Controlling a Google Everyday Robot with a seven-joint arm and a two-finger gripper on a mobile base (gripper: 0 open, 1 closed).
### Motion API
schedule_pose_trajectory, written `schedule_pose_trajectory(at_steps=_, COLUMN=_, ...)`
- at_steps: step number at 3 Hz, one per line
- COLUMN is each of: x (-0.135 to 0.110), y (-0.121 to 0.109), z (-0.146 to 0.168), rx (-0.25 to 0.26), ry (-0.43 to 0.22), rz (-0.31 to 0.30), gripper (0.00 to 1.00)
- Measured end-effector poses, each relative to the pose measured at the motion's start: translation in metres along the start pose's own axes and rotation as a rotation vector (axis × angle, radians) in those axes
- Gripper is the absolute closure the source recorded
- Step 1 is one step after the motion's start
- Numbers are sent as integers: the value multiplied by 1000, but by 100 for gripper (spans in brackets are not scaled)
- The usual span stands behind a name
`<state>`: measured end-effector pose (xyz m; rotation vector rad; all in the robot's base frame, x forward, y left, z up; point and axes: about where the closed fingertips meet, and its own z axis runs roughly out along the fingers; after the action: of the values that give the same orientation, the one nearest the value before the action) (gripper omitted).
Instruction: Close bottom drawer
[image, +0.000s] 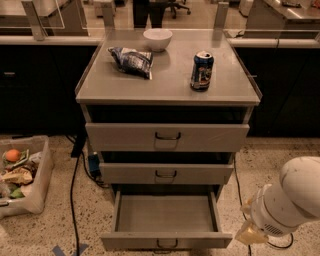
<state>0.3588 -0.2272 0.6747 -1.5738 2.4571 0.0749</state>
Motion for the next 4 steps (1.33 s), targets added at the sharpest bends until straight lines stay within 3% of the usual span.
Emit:
schedule_pose_trajectory(at_steps=2, x=0, y=0, z=5, rx=-7, ry=-12, rz=17, gripper=94)
schedule_pose_trajectory(at_steps=3, x=4, y=1, z=27, rx=-9, ry=-31, rz=43, gripper=100)
schedule_pose_trajectory(at_steps=4, x=24, y=19, z=96, rx=-45, ry=-38, rz=106, gripper=100)
